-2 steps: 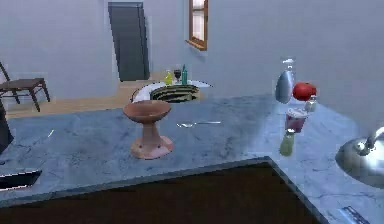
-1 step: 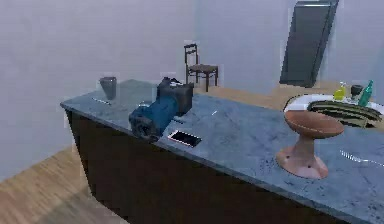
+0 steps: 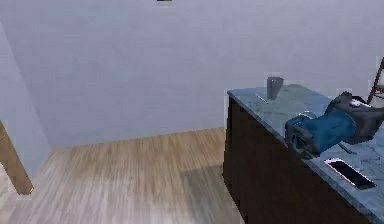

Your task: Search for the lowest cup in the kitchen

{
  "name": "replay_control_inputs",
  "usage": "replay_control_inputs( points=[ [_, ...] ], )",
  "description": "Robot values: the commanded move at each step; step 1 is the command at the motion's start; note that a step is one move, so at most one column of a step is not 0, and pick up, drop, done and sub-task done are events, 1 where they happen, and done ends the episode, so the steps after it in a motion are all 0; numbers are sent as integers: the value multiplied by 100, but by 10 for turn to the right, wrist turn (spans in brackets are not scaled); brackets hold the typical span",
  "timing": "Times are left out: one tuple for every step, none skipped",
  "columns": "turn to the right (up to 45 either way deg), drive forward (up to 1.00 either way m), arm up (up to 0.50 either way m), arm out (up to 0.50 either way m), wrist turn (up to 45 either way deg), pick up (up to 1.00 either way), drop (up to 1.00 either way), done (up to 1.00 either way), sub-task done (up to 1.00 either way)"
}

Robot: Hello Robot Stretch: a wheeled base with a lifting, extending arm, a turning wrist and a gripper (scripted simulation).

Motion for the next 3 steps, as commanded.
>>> replay_control_inputs(
  points=[
    [-60,0,0,0,0,0,0,0,0],
    [0,100,0,0,0,0,0,0,0],
    [-60,0,0,0,0,0,0,0,0]
  ],
)
